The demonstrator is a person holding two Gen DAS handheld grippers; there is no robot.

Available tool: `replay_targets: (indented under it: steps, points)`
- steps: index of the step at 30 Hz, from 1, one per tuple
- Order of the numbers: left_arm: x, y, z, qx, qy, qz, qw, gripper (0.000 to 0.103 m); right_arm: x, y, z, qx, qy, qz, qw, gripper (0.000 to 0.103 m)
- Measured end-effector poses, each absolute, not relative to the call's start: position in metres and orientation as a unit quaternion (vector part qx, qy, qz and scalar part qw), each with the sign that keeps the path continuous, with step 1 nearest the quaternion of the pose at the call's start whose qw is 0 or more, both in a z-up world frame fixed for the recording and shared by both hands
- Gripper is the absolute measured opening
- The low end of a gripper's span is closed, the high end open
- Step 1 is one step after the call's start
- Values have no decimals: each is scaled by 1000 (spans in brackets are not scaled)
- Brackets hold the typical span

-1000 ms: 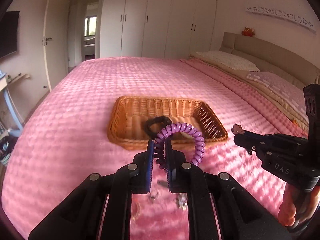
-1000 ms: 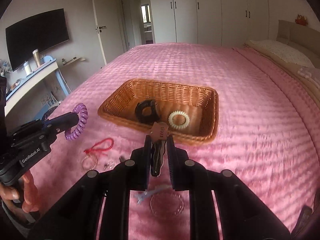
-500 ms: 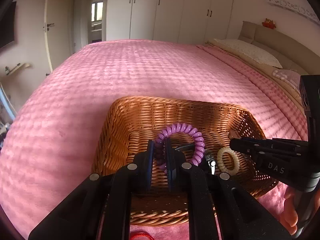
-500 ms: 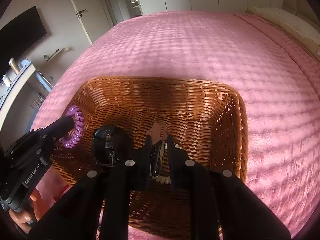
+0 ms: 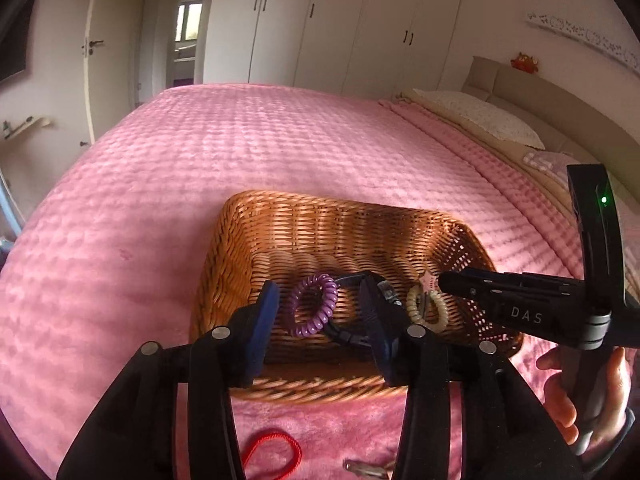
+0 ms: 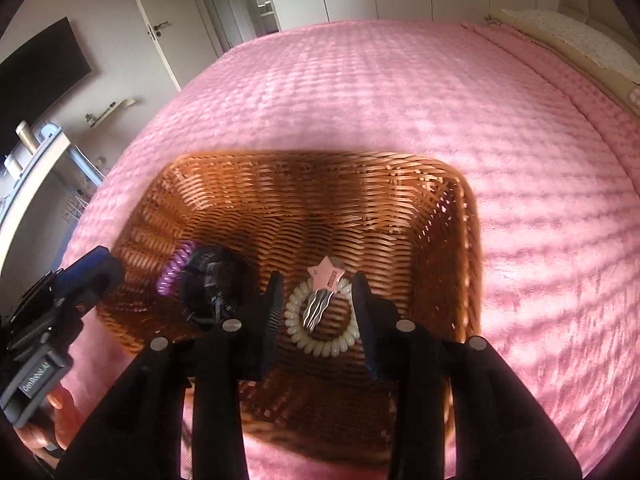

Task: Organize jewelry
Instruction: 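Lower the hair tie and key into the basket and open both tools, then grasp a clear bead bracelet with the left tool while the right tool grasps another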

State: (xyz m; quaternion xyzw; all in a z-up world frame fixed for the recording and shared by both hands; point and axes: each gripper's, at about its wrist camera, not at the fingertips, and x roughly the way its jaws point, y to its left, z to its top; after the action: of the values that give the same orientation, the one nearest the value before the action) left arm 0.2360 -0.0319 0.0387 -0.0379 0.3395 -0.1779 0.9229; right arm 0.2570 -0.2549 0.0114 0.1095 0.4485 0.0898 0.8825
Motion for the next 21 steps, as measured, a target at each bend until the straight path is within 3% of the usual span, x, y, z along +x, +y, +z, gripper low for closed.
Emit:
replay_targets:
  steps: [12, 21]
  points:
    - [117, 38, 73, -85, 297, -215, 927, 42, 127, -254, 53, 92, 387, 115, 910, 33]
    - [71, 63, 30, -90, 334, -193, 918, 42, 78, -255, 4, 101, 426, 112, 892, 33]
